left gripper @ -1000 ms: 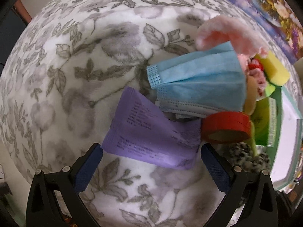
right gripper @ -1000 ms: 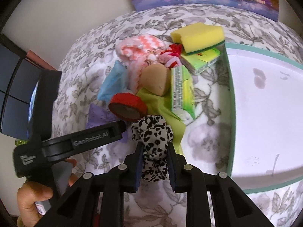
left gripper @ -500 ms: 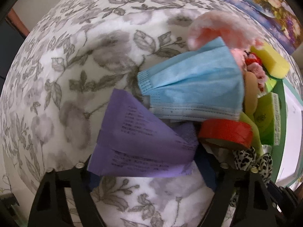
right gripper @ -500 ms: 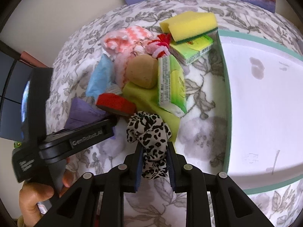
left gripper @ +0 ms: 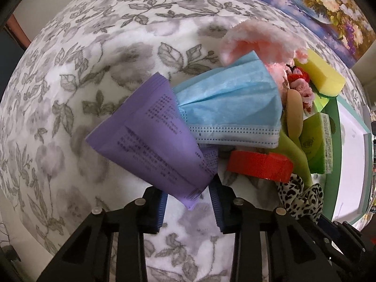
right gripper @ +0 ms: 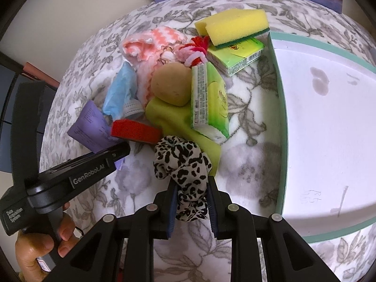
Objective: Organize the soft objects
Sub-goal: 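Carry the scrunchie and purple packet with both tools over the white tray, then open the left tool dropping the packet while the right tool releases the scrunchie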
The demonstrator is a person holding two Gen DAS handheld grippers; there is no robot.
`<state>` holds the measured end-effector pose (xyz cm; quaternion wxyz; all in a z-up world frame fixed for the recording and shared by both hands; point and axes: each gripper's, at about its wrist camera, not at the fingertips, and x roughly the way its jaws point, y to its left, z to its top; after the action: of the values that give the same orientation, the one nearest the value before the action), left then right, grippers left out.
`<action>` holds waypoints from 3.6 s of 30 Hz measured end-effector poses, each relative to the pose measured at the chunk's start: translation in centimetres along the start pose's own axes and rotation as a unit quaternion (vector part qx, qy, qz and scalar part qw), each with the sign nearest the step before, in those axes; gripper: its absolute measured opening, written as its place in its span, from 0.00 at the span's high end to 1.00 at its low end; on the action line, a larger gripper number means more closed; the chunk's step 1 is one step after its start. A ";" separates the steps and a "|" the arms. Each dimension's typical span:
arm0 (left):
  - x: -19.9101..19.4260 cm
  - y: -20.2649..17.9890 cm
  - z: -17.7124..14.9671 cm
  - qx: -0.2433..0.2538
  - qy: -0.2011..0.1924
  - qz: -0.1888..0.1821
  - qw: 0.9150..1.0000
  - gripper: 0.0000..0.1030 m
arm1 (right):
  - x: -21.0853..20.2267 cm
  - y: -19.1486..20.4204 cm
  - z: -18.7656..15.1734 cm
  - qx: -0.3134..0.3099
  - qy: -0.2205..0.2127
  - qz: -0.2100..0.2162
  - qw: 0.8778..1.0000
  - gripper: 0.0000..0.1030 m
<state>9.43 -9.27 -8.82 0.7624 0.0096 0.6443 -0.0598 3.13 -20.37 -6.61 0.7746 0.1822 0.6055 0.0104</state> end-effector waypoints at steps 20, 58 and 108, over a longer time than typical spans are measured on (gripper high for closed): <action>-4.9 3.5 -1.8 -0.033 -0.042 0.002 0.999 0.77 | -0.7 0.1 0.0 -0.010 -0.006 0.004 1.000 0.76; -7.8 -17.1 0.6 0.182 -0.078 -0.053 0.979 0.77 | -9.4 -18.2 3.4 0.223 -0.143 -0.093 0.960 0.76; -2.6 -19.9 1.3 0.181 -0.062 -0.037 0.981 0.22 | -10.1 -23.8 4.3 0.218 -0.123 -0.163 0.954 0.28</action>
<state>8.24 -28.90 -4.79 0.7837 0.1199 0.5743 -0.2040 -0.42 -46.13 -3.29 0.7758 0.2453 0.5147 -0.2703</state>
